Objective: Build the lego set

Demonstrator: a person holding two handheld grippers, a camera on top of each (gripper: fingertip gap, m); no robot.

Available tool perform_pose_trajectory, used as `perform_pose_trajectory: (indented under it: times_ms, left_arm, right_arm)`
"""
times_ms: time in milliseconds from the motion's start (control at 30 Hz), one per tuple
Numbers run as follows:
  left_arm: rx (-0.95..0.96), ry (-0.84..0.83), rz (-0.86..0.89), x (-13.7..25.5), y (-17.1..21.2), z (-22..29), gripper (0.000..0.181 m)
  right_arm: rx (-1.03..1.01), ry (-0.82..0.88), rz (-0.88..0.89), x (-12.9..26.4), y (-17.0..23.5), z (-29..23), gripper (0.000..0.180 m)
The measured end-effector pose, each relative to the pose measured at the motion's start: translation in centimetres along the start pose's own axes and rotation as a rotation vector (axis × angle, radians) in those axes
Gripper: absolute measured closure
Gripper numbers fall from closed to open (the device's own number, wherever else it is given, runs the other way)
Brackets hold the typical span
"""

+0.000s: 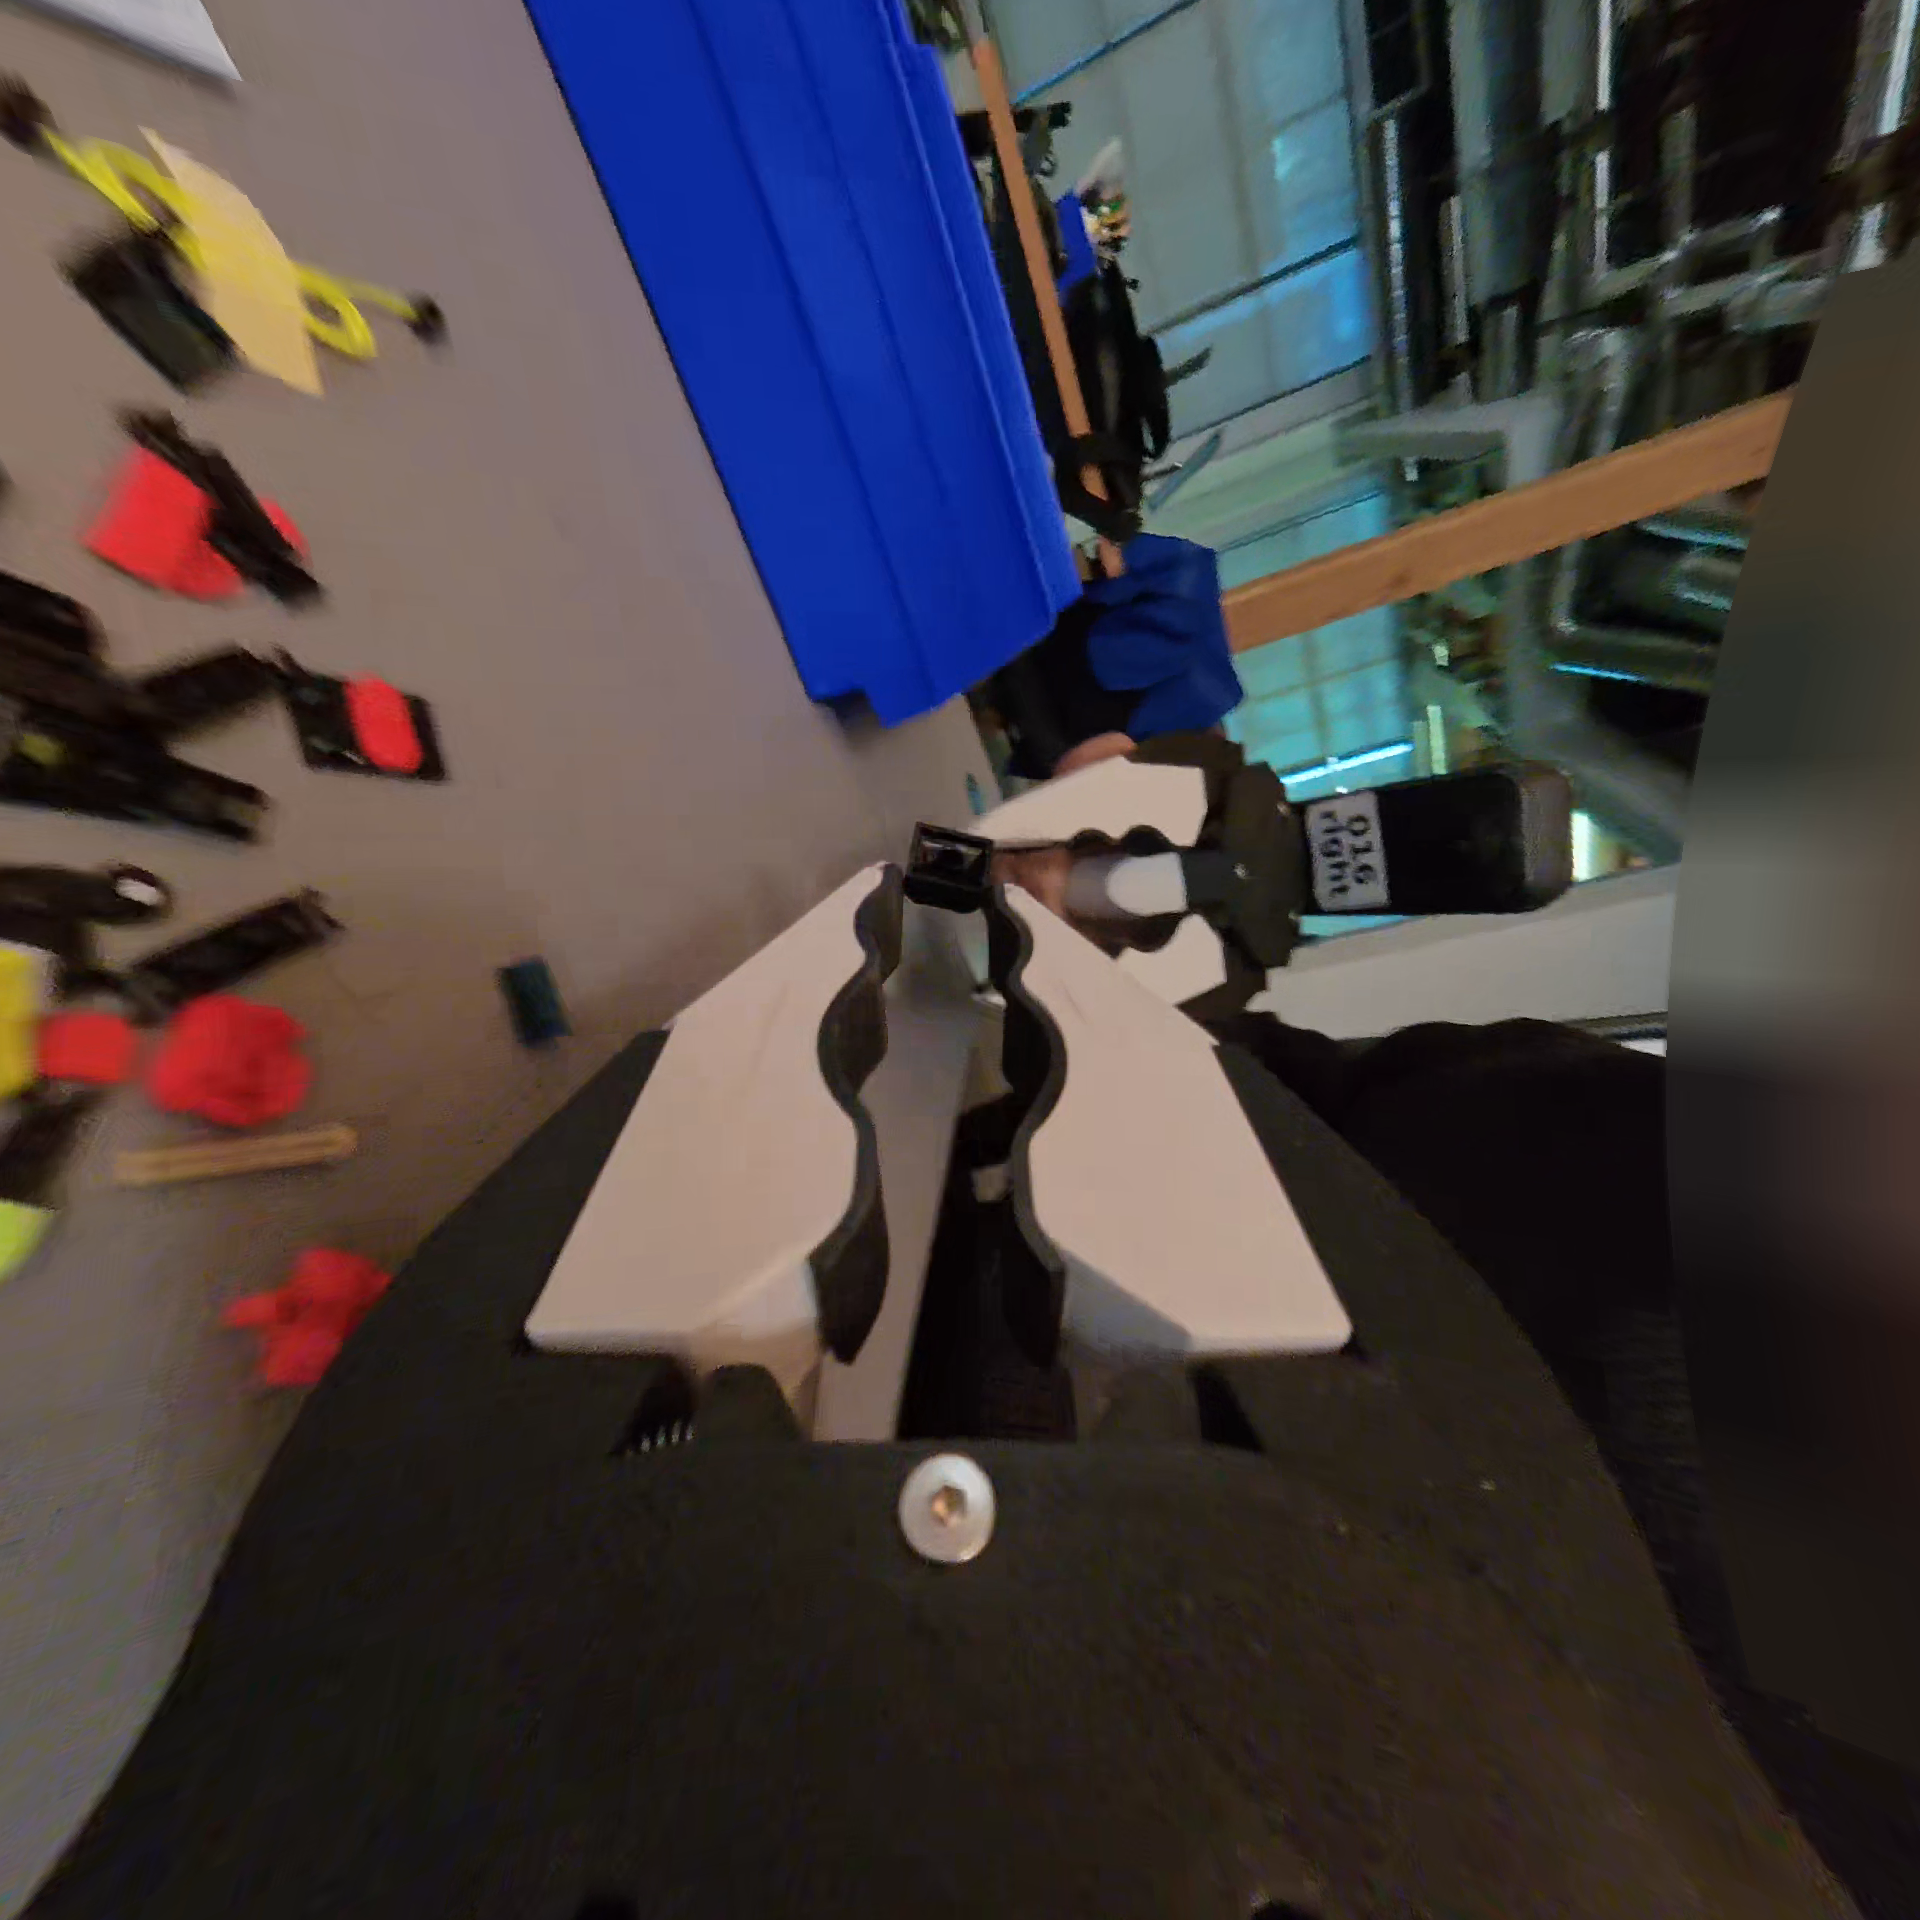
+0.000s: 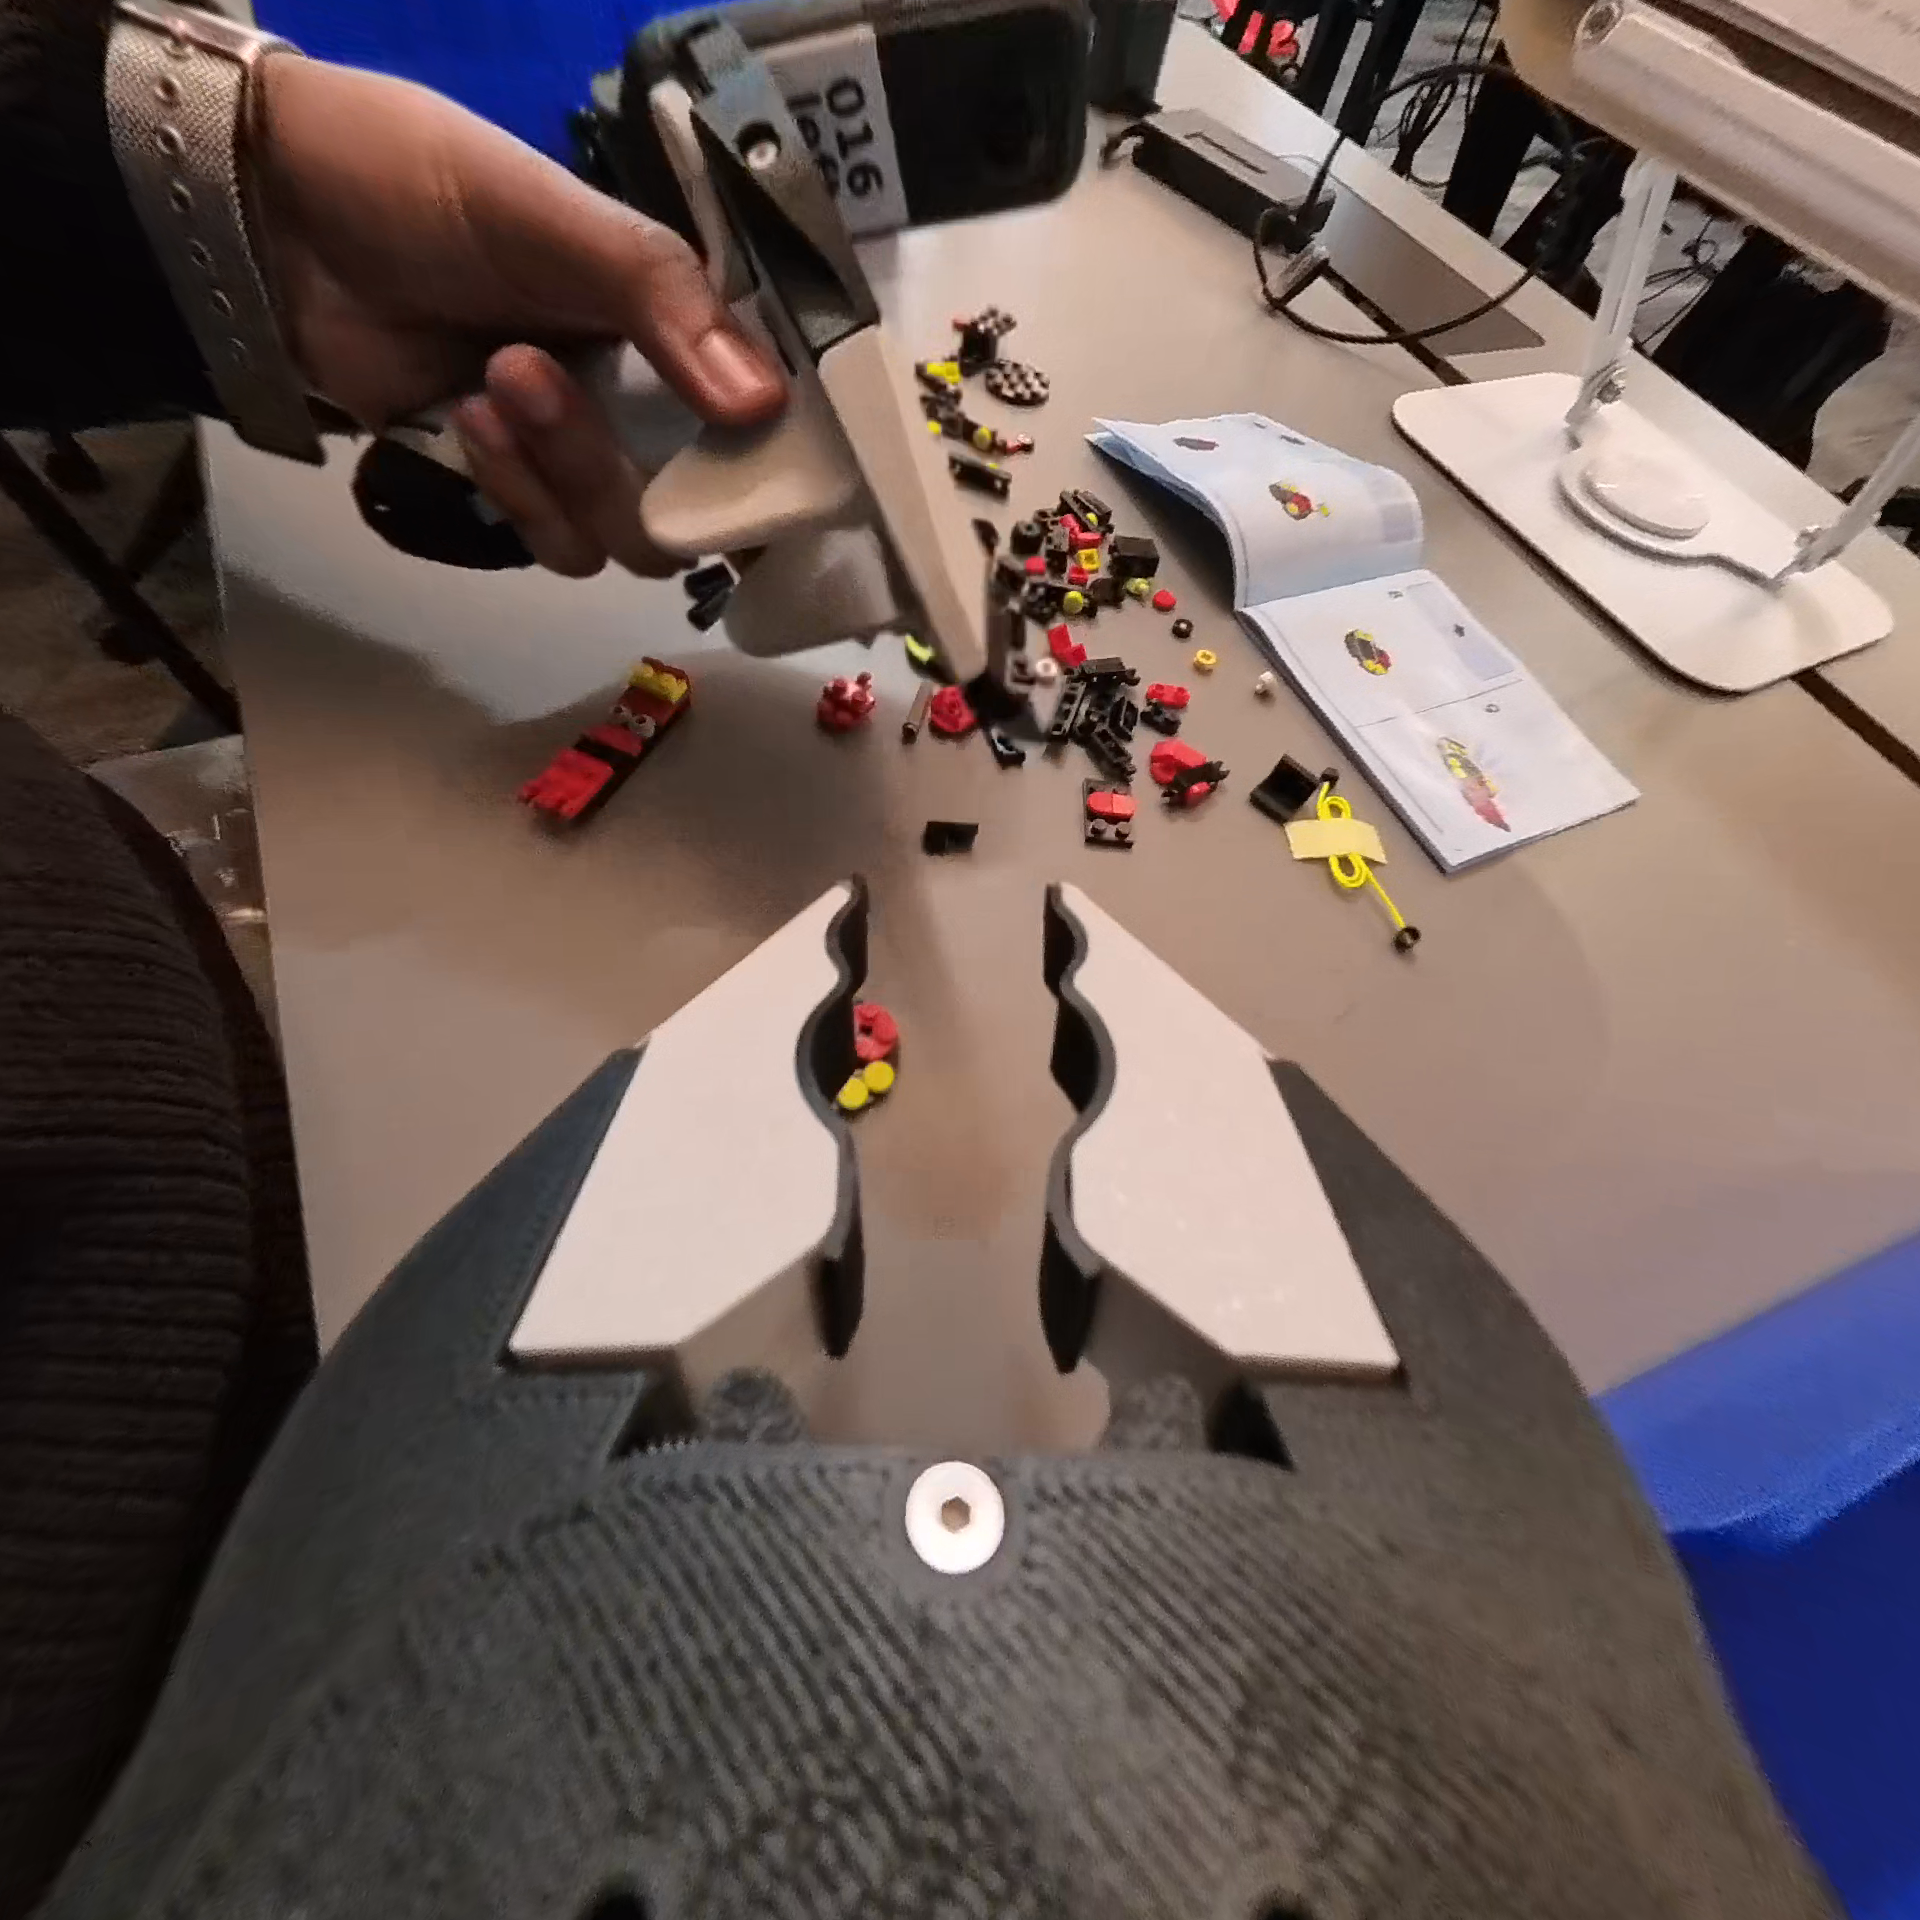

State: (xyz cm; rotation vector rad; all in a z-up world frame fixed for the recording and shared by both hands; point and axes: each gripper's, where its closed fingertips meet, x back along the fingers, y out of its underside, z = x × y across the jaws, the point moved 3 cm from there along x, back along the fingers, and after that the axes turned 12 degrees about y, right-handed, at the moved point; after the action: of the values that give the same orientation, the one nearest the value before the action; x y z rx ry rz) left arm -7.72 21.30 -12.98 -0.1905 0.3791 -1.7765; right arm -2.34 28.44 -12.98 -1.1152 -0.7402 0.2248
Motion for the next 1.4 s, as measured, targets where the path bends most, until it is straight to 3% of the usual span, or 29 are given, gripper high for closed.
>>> perform_pose_trajectory:
  times_ms: [300,433,600,800,967,1167,1400]
  left_arm:
    - [0.087,0.042,-0.157,-1.3,3.8,0.4,0.168]
    - [0.046,0.057,-0.187,-1.3,4.1,0.6,0.168]
    - [-0.072,0.043,-0.243,-1.4,4.2,0.8,0.168]
    - [-0.081,0.117,-0.224,-1.5,3.7,1.2,0.166]
    - [-0.114,0.134,-0.141,-0.8,2.1,1.3,0.162]
    - [-0.224,0.098,-0.126,-0.9,1.6,0.9,0.161]
    - [-0.416,0.056,-0.240,-1.6,2.9,1.2,0.158]
  right_arm:
    - [0.177,-0.097,0.038,-0.4,-0.5,-2.5,0.161]
    - [0.259,-0.072,0.052,-0.3,-0.6,-2.9,0.174]
    - [0.342,-0.033,0.053,-0.2,-0.5,-3.1,0.175]
    - [0.426,0.066,0.091,0.4,-1.2,-2.4,0.176]
    - [0.265,0.120,0.069,0.6,-0.9,0.0,0.176]
    - [-0.009,0.016,0.096,0.8,-1.0,1.0,0.176]
    - [-0.008,-0.069,0.131,1.1,-1.5,-0.5,0.176]
